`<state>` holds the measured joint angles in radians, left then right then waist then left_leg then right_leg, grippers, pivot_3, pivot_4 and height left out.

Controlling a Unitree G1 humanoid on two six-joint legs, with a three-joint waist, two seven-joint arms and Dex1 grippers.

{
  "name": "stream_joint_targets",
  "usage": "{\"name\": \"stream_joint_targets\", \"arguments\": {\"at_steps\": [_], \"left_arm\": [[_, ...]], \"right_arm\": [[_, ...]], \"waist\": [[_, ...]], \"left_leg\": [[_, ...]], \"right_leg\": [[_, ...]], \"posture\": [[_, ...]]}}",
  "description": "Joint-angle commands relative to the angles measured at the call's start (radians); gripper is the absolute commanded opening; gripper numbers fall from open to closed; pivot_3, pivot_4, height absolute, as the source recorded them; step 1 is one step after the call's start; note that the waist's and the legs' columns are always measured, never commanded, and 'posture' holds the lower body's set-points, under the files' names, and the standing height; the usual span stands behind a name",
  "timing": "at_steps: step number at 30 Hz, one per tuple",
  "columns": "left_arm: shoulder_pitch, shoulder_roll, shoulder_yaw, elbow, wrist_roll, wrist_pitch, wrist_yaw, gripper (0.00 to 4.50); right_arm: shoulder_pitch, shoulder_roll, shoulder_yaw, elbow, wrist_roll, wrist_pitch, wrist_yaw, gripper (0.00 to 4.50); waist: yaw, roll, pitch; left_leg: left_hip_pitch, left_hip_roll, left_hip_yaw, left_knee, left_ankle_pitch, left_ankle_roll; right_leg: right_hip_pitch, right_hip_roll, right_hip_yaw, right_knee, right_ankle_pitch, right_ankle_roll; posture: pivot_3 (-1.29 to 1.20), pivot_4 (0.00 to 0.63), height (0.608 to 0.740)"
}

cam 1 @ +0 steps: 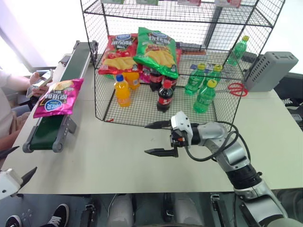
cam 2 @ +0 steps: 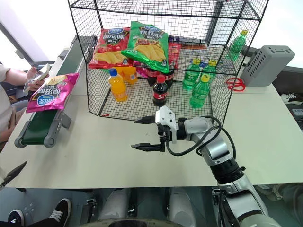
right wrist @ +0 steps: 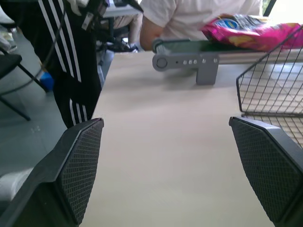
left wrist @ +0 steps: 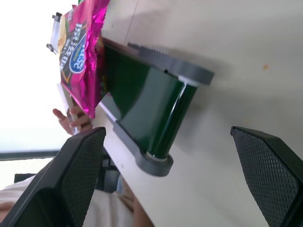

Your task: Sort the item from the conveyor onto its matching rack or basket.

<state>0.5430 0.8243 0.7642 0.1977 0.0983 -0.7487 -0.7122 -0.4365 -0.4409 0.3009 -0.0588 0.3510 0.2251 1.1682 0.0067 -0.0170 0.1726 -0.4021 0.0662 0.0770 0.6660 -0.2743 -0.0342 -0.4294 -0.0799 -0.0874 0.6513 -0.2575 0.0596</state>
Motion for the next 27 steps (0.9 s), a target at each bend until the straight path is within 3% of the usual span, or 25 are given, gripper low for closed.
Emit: {"name": "stream_joint_targets", "arguments": {"at_steps": [1,19,22,27], "left_arm": [[-0.019,0.032,-0.021,0.029,0.006,-0.033,0.042,4.50],[-0.190,0.129,-0.204,0.148,0.037,-0.035,0.129,4.50],[-0.180,0.130,-0.226,0.132,-0.021,-0.002,0.085,3.75],[-0.162,0.132,-0.218,0.094,-0.054,0.021,0.077,1.23]], "right_arm": [[-0.021,0.027,-0.009,-0.006,0.004,-0.027,-0.002,4.42],[-0.037,-0.003,-0.054,-0.025,-0.002,-0.013,-0.031,4.42],[-0.027,-0.007,-0.057,-0.038,0.002,-0.008,-0.033,4.50],[-0.027,-0.015,-0.066,-0.031,-0.003,-0.017,-0.041,4.50]], "waist": [[-0.003,0.000,0.000],[-0.020,-0.001,0.000],[-0.022,0.000,0.000],[-0.021,-0.001,0.000]], "left_leg": [[0.000,0.000,0.000,0.000,0.000,0.000],[0.000,0.001,0.001,-0.001,0.000,0.000],[0.000,0.001,0.001,-0.001,0.000,0.000],[0.000,0.001,0.001,-0.001,0.000,0.000]], "right_leg": [[0.000,0.000,0.000,0.000,0.000,0.000],[-0.001,0.000,0.000,0.001,0.000,0.000],[-0.001,0.000,0.000,0.001,0.000,0.000],[-0.001,0.000,0.000,0.001,0.000,0.000]], "posture": [[0.00,0.150,0.740],[0.00,0.150,0.740],[0.00,0.150,0.740],[0.00,0.150,0.740]]}}
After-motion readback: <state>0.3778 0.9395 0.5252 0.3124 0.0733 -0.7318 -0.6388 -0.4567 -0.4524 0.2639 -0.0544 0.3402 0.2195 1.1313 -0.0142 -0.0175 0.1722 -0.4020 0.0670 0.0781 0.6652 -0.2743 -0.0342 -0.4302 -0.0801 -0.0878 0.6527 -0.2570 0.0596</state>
